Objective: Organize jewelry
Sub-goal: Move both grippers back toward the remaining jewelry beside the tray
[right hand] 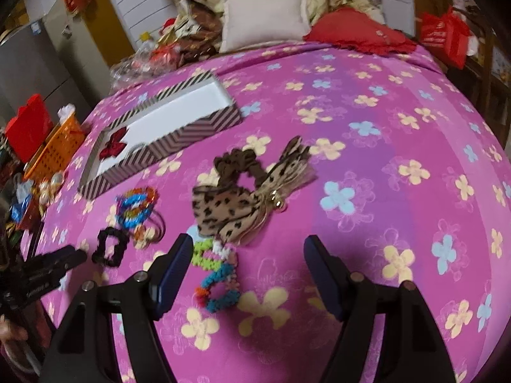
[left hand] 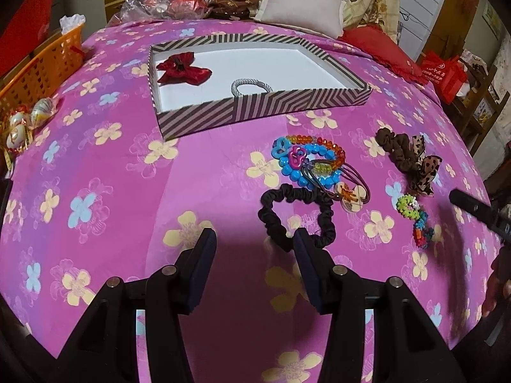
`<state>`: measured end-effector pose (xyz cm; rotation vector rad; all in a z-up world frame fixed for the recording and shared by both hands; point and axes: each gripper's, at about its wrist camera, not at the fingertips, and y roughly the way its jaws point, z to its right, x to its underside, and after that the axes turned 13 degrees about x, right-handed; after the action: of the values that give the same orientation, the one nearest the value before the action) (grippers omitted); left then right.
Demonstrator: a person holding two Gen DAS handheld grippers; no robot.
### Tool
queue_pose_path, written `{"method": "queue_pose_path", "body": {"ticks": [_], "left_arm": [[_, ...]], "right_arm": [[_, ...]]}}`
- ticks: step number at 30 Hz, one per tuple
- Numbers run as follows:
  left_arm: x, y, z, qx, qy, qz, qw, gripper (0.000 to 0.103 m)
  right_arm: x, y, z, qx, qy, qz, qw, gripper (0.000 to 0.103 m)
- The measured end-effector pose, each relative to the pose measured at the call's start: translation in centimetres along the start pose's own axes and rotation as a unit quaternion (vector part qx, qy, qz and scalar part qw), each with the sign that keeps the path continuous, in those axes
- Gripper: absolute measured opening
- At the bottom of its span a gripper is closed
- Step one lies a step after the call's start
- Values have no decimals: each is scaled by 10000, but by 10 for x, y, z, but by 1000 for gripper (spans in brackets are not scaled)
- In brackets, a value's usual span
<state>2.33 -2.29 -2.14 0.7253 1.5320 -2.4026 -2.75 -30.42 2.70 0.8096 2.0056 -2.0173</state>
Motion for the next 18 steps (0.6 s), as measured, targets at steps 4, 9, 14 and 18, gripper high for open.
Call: {"method": "queue_pose_path", "body": {"ticks": [4, 9, 14, 18], "left_arm": [[2, 3, 1, 88, -27, -55, 9999, 43], [3, 5, 2, 210, -43, -88, 9997, 43], [3, 9, 5, 275, -8, -149, 9995, 43], [3, 10, 11, 373, 68, -122, 9992, 43]], "right_arm": [[10, 7, -11, -52, -272, -147, 9995, 75], [17, 17, -25, -28, -452, -187, 9988, 75], [21, 24, -33, 115, -594, -188, 9980, 75], [23, 29, -35, 188, -632, -205, 9976, 75]]}}
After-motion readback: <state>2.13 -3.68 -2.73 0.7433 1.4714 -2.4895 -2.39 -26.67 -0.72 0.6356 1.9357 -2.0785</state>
